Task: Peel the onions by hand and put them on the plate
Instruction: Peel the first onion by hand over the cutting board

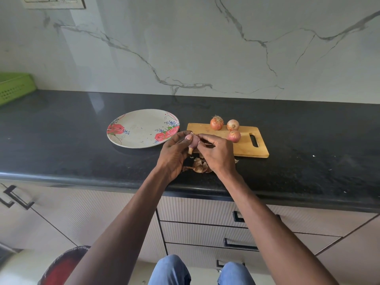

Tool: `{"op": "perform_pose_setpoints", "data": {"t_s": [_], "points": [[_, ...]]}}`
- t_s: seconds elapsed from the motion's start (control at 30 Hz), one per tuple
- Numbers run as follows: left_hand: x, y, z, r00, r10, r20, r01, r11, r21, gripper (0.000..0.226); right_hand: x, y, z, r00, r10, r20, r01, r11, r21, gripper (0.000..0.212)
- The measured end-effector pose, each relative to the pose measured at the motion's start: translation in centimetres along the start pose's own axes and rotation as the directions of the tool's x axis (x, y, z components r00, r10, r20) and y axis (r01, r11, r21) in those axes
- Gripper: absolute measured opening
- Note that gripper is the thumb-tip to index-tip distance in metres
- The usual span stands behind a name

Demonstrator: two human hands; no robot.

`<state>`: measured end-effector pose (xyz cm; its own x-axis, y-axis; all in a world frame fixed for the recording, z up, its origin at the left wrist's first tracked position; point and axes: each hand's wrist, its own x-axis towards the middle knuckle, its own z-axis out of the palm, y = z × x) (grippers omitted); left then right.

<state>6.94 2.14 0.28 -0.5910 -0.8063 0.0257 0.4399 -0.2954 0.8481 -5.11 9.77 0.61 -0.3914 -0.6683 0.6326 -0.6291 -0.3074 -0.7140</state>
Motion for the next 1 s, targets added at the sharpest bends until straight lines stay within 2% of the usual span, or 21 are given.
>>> {"op": "perform_pose_setpoints", "data": {"t_s": [0.1, 0.2, 0.27, 0.47, 0.53, 0.7, 0.93, 1.0], "points": [[0.0, 0.1, 0.1, 1.000, 0.000, 0.018, 0.000, 1.000, 0.015, 0.023, 0.0, 0.5, 0.3, 0.998, -0.060, -0.013, 0.059, 0.996, -0.071, 0.013], [0.0, 0.1, 0.2, 1.000, -0.007, 0.029, 0.006, 0.999, 0.038, 0.022, 0.0, 1.2, 0.9, 0.992, -0.113, -0.055, 0.101, 0.976, -0.195, 0.026], [0.0, 0.1, 0.2, 0.999, -0.006, 0.034, 0.005, 0.999, 0.044, 0.018, 0.0, 1.2, 1.0, 0.989, -0.125, -0.084, 0.102, 0.966, -0.236, 0.028], [-0.3, 0.2, 0.5, 0.999, -0.017, 0.036, 0.016, 1.000, 0.013, 0.016, 0.1, 0.9, 0.7, 0.987, -0.129, -0.095, 0.108, 0.973, -0.204, 0.028], [-0.4, 0.2, 0.5, 0.999, -0.024, 0.034, 0.025, 1.000, -0.010, 0.014, 0.1, 0.9, 0.6, 0.988, -0.113, -0.104, 0.091, 0.977, -0.193, 0.029], [-0.2, 0.2, 0.3, 0.998, -0.059, 0.018, 0.059, 0.997, -0.046, 0.015, 0.2, 1.0, 0.3, 0.991, 0.018, -0.129, -0.036, 0.989, -0.141, 0.006], [-0.2, 0.5, 0.6, 0.998, -0.070, -0.006, 0.069, 0.987, -0.147, 0.015, 0.4, 1.2, -0.1, 0.968, 0.150, -0.200, -0.166, 0.984, -0.065, 0.007], [0.0, 0.5, 0.5, 0.997, -0.075, -0.033, 0.067, 0.980, -0.186, 0.015, 0.4, 1.4, 0.0, 0.974, 0.142, -0.174, -0.161, 0.982, -0.098, 0.018]]}}
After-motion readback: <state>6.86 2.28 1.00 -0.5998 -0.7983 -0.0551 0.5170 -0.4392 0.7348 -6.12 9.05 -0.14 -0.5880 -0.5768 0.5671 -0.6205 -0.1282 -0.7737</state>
